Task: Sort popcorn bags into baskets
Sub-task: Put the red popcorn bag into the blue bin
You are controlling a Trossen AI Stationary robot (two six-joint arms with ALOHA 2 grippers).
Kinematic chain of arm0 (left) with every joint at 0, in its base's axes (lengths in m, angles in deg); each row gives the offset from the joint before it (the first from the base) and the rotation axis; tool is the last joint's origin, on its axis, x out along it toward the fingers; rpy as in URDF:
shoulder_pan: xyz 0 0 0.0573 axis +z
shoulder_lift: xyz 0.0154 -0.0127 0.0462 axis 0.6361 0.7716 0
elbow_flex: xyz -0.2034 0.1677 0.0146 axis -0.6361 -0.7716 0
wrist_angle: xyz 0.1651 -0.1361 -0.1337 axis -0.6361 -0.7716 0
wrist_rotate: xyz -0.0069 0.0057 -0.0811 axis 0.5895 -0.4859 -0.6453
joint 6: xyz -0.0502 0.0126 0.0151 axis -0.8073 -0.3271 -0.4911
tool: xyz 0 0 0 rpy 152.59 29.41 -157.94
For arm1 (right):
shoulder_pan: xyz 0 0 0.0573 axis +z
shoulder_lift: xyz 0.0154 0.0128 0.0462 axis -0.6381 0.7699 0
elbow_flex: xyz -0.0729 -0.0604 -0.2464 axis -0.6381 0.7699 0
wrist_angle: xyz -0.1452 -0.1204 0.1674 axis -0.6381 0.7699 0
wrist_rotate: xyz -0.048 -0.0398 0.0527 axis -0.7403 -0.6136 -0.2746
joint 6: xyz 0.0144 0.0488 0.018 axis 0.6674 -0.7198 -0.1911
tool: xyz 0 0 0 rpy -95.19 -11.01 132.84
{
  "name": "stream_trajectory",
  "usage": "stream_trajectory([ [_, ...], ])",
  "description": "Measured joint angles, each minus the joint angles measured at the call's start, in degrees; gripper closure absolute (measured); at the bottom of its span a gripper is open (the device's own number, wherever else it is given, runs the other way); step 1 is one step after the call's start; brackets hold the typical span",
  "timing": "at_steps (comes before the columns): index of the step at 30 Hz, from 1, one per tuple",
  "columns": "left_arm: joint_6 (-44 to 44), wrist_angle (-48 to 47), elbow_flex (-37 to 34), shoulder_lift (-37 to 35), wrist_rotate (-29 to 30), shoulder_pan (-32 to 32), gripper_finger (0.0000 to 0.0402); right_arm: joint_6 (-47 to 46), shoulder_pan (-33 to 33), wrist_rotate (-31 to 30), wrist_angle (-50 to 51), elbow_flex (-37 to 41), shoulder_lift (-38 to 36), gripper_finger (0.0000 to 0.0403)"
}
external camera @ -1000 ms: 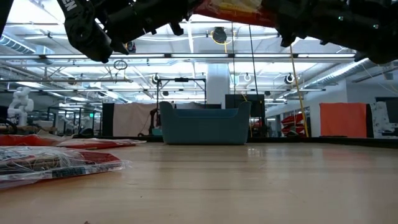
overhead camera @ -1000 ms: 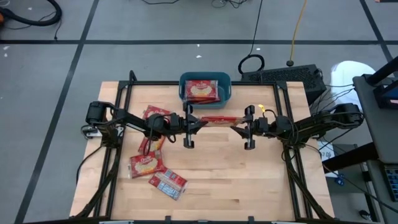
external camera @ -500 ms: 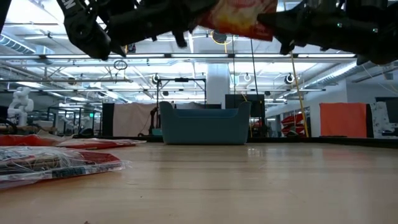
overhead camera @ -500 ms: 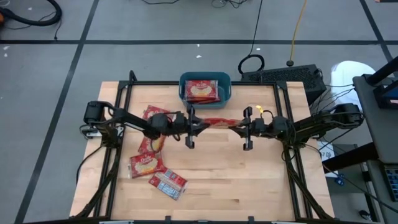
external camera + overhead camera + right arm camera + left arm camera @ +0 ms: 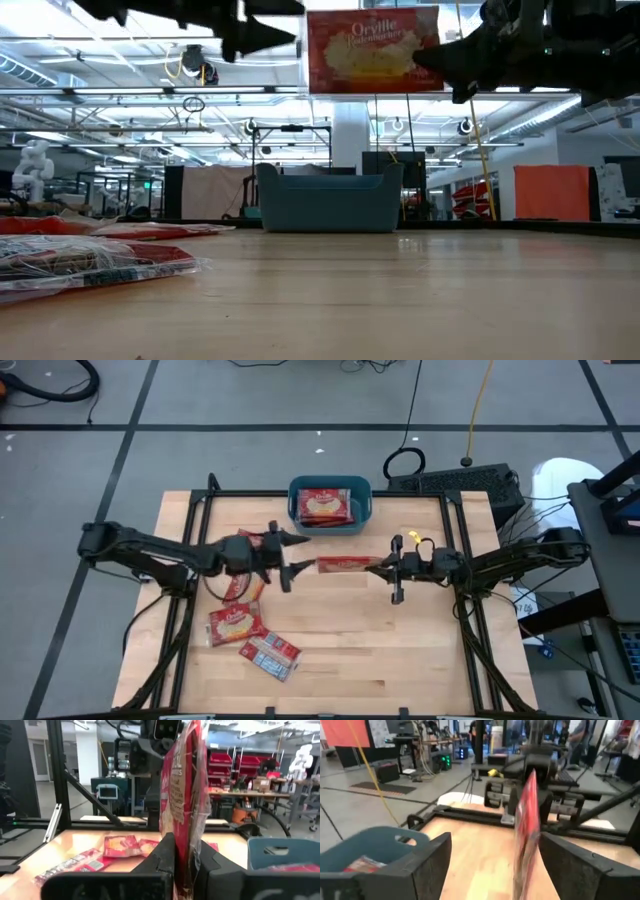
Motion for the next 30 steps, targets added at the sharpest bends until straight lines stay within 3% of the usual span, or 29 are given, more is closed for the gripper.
stream_trajectory([
  [4,-2.2,-3.5,0.6,-4.8,0.0,0.3,0.0105,-1.4,-0.7,0.1,5.2,0.0,-0.4,0.0389],
  [8,-3.8,-21.0,8.8,-4.4,-0.1,0.8,0.0132,-3.0,-1.0,0.0,7.4,0.0,0.1,0.0389],
  [12,-4.0,-34.2,19.2,1.6,-1.6,1.8,0.0153,-3.0,-1.0,-0.3,8.7,0.0,0.6,0.0388],
  [15,-4.0,-37.6,27.6,8.1,-7.9,3.1,0.0159,-3.0,-1.0,-1.4,10.6,0.0,1.0,0.0388],
  [18,-3.3,-43.2,34.4,15.2,-12.0,4.0,0.0155,-3.1,-1.0,-1.4,9.9,-0.1,1.9,0.0388],
  [22,0.4,-48.4,42.5,24.0,-13.2,4.2,0.0133,-4.1,-1.0,-1.4,11.1,0.0,2.0,0.0388],
  [30,2.7,-53.7,50.8,35.2,-16.2,4.3,0.0101,-4.6,-1.0,-2.5,12.2,0.0,2.0,0.0388],
])
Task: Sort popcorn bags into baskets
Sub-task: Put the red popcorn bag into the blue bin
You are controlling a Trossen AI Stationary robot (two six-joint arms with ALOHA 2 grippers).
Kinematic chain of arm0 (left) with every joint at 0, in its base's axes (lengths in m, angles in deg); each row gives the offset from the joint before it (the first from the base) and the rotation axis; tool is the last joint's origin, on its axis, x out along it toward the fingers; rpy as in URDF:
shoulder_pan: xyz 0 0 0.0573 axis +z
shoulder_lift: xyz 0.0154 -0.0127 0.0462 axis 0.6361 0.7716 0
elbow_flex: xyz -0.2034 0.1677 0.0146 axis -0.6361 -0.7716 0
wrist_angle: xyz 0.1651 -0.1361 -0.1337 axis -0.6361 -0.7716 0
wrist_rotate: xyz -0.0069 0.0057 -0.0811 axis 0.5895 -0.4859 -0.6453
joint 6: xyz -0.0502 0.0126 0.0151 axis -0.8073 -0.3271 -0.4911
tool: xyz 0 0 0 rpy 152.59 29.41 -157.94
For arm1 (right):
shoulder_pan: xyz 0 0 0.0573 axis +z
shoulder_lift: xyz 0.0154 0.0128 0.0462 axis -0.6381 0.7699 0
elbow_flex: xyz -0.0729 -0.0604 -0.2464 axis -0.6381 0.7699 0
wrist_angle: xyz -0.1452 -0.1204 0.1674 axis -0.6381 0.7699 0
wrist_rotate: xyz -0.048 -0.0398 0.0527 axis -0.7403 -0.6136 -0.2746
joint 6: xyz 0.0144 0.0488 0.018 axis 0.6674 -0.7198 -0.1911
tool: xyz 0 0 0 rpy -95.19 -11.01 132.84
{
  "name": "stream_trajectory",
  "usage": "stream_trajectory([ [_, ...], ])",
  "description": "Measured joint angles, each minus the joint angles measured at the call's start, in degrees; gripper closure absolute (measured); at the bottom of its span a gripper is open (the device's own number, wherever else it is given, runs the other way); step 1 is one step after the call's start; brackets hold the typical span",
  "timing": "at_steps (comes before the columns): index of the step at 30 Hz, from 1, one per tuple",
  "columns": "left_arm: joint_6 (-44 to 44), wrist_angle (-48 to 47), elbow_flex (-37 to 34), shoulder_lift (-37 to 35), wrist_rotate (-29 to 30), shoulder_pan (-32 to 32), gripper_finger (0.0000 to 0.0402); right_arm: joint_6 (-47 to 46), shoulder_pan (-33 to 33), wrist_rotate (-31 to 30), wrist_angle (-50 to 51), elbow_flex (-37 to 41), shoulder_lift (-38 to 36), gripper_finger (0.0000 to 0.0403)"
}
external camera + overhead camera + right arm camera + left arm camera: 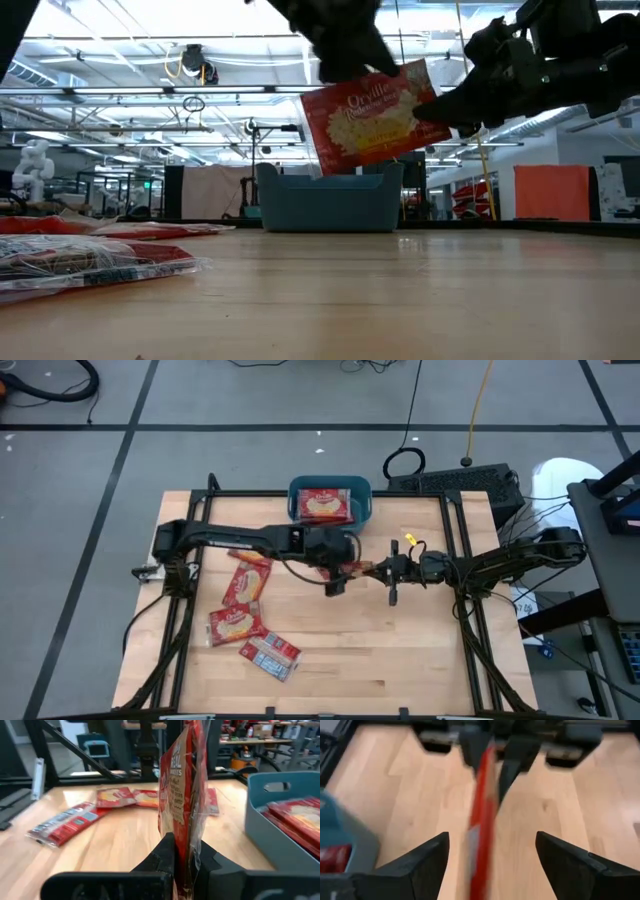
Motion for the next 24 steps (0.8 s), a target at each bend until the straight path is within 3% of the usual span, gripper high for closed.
stream_trajectory([
  [4,0.5,-0.2,0.1,1.1,-0.5,0.1,0.0126,0.0,0.0,-0.8,0.3,0.0,0.0,0.0388],
  [16,-0.4,-1.4,0.1,0.8,-0.2,2.0,0.0260,0.0,0.0,-1.9,1.2,0.0,0.0,0.0388],
  [24,1.9,-2.4,0.1,0.7,-0.5,2.6,0.0307,0.0,0.0,-1.9,1.6,0.0,0.0,0.0388],
])
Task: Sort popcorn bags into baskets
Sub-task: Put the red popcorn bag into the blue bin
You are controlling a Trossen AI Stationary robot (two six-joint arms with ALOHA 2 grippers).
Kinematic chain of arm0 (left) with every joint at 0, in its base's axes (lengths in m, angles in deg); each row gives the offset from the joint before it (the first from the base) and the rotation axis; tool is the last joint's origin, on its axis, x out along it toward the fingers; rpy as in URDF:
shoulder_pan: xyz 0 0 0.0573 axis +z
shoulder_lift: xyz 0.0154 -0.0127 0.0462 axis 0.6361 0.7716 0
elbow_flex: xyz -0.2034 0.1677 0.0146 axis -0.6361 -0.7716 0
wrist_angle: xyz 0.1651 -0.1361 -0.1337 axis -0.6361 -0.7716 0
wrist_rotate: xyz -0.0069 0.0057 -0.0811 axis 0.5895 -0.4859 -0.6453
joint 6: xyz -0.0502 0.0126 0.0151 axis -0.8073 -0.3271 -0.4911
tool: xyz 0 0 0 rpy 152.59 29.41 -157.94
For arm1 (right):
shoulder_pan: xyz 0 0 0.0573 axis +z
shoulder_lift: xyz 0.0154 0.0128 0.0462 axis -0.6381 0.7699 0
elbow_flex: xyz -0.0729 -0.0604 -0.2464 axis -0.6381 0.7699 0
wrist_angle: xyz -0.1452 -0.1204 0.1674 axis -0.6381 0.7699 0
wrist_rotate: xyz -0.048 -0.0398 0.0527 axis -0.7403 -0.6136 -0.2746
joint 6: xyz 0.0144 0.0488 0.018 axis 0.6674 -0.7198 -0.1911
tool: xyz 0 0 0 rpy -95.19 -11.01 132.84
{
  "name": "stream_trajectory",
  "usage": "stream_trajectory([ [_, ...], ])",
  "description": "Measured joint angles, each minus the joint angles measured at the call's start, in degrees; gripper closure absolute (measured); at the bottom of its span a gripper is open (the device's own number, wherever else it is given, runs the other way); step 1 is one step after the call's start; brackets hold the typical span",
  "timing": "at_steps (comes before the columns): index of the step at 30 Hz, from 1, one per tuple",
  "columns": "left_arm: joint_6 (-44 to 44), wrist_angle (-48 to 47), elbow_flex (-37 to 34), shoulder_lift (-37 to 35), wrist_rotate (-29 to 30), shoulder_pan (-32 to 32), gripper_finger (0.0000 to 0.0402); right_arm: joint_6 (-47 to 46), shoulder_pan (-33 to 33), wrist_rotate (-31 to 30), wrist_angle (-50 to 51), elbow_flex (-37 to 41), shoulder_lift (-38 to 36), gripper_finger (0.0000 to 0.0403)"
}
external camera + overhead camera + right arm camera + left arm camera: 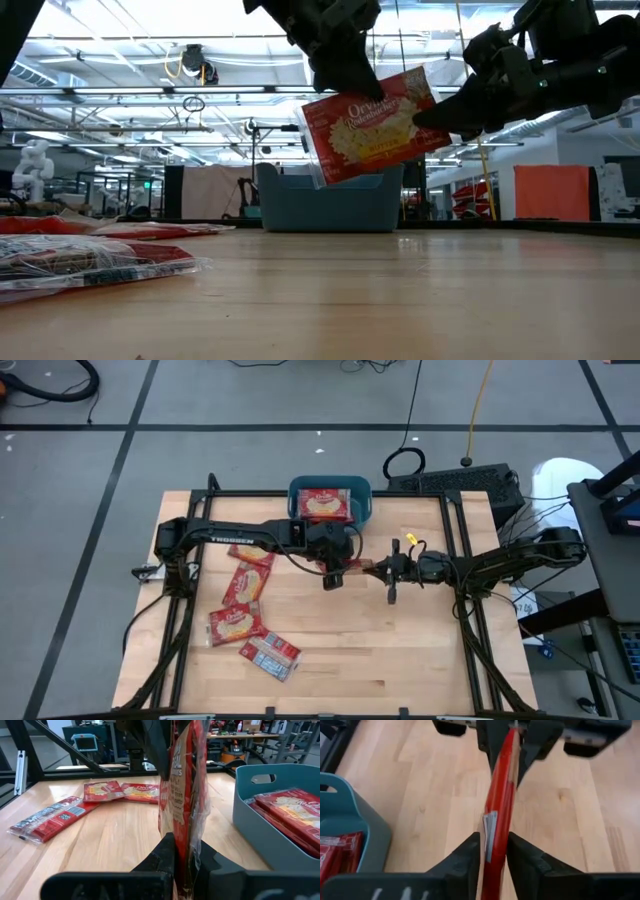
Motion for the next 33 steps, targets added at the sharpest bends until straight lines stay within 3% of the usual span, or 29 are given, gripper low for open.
stream_trajectory([
  [7,3.5,-1.2,0.0,0.0,-0.6,0.1,0.0382,0.0,-0.1,-1.3,0.1,0.0,0.0,0.0388],
  [11,3.9,-1.4,0.0,0.0,-0.7,0.4,0.0378,0.6,-0.1,-1.3,-0.4,0.0,0.0,0.0379],
  [20,8.4,-9.7,0.7,-2.6,-0.5,2.9,0.0387,0.0,0.0,-3.1,-1.0,0.0,-2.5,0.0284],
  [28,14.9,-20.6,11.0,-3.4,-0.4,8.7,0.0376,0.7,0.0,-4.2,1.0,0.0,-2.8,0.0233],
  [33,19.6,-28.1,20.2,-3.4,0.1,13.1,0.0387,0.0,0.1,1.4,2.8,0.0,-2.8,0.0235],
])
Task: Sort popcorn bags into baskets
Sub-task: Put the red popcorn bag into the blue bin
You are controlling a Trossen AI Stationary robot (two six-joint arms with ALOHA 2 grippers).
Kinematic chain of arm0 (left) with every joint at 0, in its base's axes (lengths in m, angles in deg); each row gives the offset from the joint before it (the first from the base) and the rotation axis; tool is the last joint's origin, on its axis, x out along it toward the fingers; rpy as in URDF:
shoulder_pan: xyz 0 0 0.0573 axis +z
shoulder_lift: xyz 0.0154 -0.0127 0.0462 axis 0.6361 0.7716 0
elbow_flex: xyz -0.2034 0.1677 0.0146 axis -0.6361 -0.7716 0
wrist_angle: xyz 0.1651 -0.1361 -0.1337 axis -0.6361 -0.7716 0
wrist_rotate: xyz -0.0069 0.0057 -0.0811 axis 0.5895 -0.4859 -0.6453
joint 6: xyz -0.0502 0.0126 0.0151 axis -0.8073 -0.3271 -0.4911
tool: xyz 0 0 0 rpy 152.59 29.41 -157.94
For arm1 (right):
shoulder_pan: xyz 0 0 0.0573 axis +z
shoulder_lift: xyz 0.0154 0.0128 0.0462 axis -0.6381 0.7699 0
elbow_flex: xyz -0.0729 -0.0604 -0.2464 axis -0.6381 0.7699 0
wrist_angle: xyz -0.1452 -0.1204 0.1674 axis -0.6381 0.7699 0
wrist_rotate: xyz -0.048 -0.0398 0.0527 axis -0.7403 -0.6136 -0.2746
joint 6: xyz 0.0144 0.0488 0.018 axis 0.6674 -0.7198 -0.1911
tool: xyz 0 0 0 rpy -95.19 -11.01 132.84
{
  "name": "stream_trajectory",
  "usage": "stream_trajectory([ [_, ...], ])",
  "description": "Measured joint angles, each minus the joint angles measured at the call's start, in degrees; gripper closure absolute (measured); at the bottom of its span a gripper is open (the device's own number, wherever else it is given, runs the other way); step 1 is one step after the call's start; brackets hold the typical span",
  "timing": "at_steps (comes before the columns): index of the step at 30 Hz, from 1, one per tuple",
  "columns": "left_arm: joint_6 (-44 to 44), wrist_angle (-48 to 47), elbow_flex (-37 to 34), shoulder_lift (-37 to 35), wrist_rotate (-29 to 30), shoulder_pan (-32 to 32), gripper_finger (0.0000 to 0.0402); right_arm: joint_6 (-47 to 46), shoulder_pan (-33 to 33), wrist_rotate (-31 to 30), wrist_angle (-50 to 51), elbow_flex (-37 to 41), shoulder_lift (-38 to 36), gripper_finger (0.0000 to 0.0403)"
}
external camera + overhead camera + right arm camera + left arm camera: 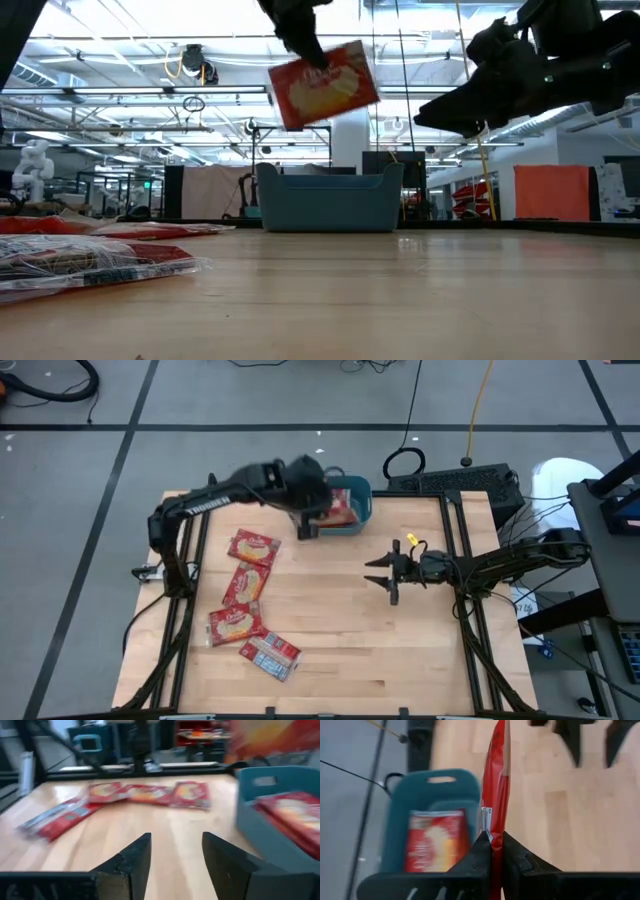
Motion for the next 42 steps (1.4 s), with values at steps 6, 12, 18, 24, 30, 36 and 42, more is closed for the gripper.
stream_trajectory([
  [6,6.0,-2.1,8.0,0.1,0.0,5.4,0.0386,0.5,0.3,1.9,0.0,0.0,0.0,0.0243],
  [12,7.1,-0.6,10.7,0.4,-0.2,10.5,0.0381,1.8,0.5,1.9,0.2,0.0,0.0,0.0243],
  [18,9.0,-3.2,11.7,3.5,-4.4,14.9,0.0379,2.0,0.5,1.9,0.3,0.0,0.0,0.0243],
  [24,10.5,-3.4,11.7,8.4,-9.7,17.3,0.0377,1.5,0.5,1.9,1.0,0.0,0.0,0.0243],
  [30,11.0,-4.2,11.7,14.2,-12.1,18.2,0.0377,0.0,0.5,1.7,1.0,1.4,0.0,0.0243],
  [36,11.0,-6.9,11.7,19.0,-12.2,18.9,0.0376,-2.6,0.5,1.7,0.6,3.0,0.0,0.0243],
  [42,11.1,-7.1,11.7,21.9,-12.2,19.8,0.0376,-2.4,0.5,1.7,-0.3,3.0,0.0,0.0243],
])
